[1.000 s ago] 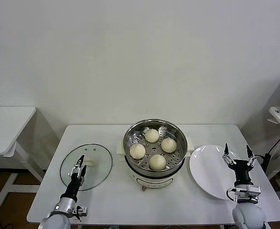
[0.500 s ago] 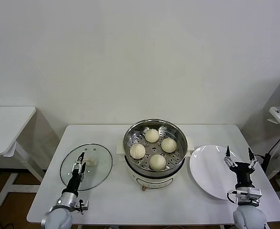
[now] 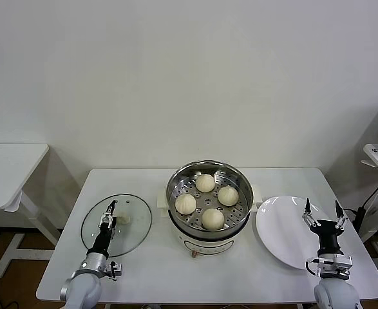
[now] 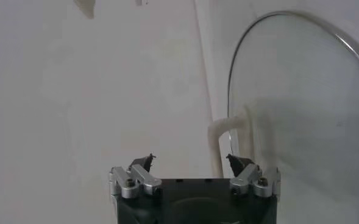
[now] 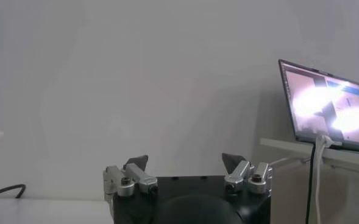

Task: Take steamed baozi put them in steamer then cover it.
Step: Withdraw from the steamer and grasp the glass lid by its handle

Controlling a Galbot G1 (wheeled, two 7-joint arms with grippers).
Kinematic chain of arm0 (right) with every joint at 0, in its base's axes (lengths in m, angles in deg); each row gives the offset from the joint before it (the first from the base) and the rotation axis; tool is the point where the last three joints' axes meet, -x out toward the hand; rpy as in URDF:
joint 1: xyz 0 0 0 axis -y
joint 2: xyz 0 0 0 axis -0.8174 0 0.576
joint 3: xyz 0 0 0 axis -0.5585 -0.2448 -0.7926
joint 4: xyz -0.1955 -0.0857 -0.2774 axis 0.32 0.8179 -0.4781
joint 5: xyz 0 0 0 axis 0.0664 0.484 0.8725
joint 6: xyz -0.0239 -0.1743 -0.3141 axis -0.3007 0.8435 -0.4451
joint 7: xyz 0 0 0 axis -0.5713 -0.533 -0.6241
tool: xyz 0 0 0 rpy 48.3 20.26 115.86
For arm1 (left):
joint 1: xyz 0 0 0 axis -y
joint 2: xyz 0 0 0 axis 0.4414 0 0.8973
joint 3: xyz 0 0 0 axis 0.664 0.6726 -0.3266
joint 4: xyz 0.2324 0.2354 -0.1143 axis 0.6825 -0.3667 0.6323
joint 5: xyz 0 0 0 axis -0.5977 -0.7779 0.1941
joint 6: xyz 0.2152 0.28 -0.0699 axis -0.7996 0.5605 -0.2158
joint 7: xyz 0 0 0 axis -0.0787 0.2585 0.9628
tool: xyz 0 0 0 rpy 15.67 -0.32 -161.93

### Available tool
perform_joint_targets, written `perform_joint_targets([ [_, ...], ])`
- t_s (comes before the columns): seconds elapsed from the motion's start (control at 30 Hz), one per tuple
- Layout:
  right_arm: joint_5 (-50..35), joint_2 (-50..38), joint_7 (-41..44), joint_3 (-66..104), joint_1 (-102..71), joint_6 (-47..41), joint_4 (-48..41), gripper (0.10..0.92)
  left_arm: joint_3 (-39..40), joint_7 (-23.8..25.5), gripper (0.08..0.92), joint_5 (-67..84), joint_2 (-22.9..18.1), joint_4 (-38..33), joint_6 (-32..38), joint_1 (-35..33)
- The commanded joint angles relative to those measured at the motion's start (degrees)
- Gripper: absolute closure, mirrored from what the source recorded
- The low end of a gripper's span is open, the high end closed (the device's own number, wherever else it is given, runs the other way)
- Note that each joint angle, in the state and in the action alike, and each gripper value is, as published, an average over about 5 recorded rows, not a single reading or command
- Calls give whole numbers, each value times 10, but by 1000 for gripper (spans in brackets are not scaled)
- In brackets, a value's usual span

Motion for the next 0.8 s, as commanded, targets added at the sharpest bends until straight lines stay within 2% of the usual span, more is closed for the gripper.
perform_joint_targets([
  [0.03,4,3,0,0,0,0,-1,203,3,-1,177,-1,-1,26,2,24],
  [0.6,21,6,-3,-1,9,-7,2,203,4,-5,187,6,-1,70,18,50],
  [0.8,22,7,-3,0,9,-7,1,203,6,-2,328,13,-1,79,20,52],
])
